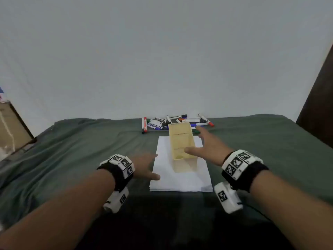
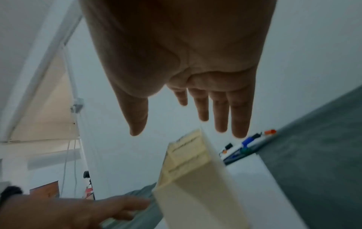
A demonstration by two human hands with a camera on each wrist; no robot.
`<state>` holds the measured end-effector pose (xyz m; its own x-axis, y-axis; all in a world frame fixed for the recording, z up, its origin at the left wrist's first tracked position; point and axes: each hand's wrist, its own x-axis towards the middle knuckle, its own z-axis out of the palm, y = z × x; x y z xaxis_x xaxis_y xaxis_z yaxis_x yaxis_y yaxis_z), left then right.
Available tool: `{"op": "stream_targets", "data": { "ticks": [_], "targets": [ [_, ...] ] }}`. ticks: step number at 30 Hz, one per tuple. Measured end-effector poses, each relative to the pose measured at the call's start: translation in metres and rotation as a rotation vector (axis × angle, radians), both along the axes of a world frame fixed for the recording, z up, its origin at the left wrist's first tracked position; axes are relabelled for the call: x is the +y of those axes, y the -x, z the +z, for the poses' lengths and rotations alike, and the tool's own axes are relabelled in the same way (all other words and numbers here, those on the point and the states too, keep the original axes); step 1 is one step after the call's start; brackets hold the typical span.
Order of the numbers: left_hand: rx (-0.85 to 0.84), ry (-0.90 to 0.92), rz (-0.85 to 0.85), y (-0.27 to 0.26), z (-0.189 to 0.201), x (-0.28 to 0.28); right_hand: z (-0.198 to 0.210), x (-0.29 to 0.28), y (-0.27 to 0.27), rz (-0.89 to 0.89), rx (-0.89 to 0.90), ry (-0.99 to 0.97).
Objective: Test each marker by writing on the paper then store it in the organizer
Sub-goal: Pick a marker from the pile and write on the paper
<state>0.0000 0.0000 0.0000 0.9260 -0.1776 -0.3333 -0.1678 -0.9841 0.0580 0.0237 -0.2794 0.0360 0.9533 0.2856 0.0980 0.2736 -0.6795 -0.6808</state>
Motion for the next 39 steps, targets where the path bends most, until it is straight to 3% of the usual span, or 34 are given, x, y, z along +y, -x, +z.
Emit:
{"op": "stream_targets", "data": {
  "ticks": [3,7,12,18,27,31,36,39],
  "targets": [
    [0.07,-0.036,0.001,-0.014,-0.016,0.003,-0.02,0.033,-0.01,-0.004,-0.012,-0.098],
    [0.176,-0.057,0.015,-0.029,-0.031,0.015,-0.047,0.063,-0.02,-0.153,0.028,-0.024],
    [0.247,-0.158,0.02,-0.039,-0.044,0.023,-0.066,0.078,-0.035,-0.261,-0.046,0.066],
    [0.292,-0.194,0.005,-0.044,-0.051,0.027,-0.06,0.04,-0.068,-0.321,-0.079,-0.084],
    [0.341,-0.236,-0.005,-0.044,-0.046,0.023,-0.046,-0.073,-0.108,-0.646,-0.094,0.017],
    [0.342,-0.246,-0.005,-0.043,-0.045,0.021,-0.05,-0.104,-0.108,-0.689,-0.03,0.041],
    [0.343,-0.249,0.015,-0.044,-0.045,0.021,-0.051,-0.101,-0.101,-0.7,-0.014,0.182],
    [0.345,-0.255,0.028,-0.045,-0.044,0.018,-0.047,-0.078,-0.095,-0.647,-0.181,0.393]
  ]
}}
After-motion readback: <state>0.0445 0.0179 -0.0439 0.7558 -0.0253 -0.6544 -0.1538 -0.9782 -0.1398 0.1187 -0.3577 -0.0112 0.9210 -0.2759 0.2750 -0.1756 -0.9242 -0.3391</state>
